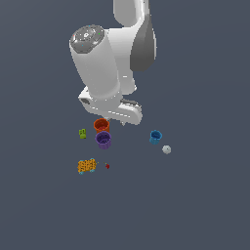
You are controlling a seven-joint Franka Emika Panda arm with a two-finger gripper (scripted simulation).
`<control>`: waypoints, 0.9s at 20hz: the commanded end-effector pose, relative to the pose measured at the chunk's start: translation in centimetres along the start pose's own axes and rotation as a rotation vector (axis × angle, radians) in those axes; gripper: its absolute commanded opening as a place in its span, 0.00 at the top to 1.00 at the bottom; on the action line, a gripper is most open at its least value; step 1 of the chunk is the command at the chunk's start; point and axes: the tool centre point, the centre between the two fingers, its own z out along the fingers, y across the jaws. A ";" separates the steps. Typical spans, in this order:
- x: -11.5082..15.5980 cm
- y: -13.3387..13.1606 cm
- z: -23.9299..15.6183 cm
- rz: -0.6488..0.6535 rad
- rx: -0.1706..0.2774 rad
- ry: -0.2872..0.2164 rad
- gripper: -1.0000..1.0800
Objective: Pick up a designated object from a clutter of objects.
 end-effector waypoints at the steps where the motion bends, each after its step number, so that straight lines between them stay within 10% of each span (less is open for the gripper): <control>1: 0.2 2.0 2.4 0.126 0.018 -0.050 0.38; 18: -1.1 12.0 13.7 0.775 0.064 -0.294 0.38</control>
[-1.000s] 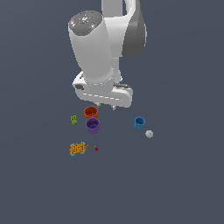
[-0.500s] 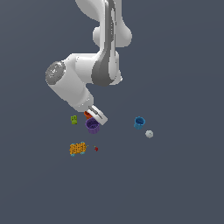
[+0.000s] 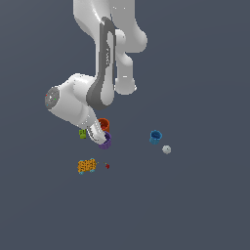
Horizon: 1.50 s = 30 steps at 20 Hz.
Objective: Pick up a designated object from a clutter of objects.
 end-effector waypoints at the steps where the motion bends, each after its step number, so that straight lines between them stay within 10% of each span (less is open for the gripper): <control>1: 0.4 0.5 0.6 0.044 0.002 -0.015 0.38; 19: 0.6 1.0 3.9 0.069 0.001 -0.022 0.38; 20: 0.6 1.0 3.9 0.069 0.001 -0.022 1.00; 30: 0.6 0.2 2.5 0.059 0.024 -0.004 1.00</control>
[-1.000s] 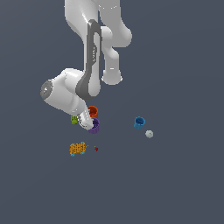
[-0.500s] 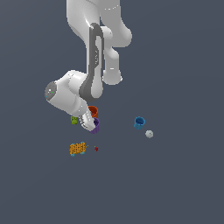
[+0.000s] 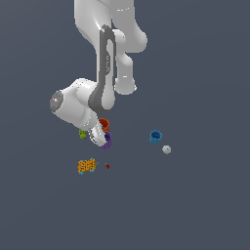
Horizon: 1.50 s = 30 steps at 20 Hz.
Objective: Pick up a designated object from a clutter of objects.
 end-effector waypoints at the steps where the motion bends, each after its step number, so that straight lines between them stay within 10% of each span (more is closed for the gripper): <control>1: 0.0 0.0 0.1 0.000 -0.001 -0.001 1.00; 30: -12.7 2.6 -18.0 0.008 -0.019 -0.010 1.00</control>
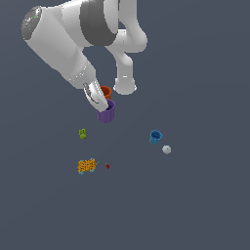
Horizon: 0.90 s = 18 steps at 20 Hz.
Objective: Pick up a designated object from a clutter of objects.
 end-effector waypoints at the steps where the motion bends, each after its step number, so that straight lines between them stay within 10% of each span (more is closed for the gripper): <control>1: -1.6 0.3 -2.3 0.000 -0.001 0.000 1.00; 18: -6.8 1.0 -10.1 0.001 -0.005 -0.008 1.00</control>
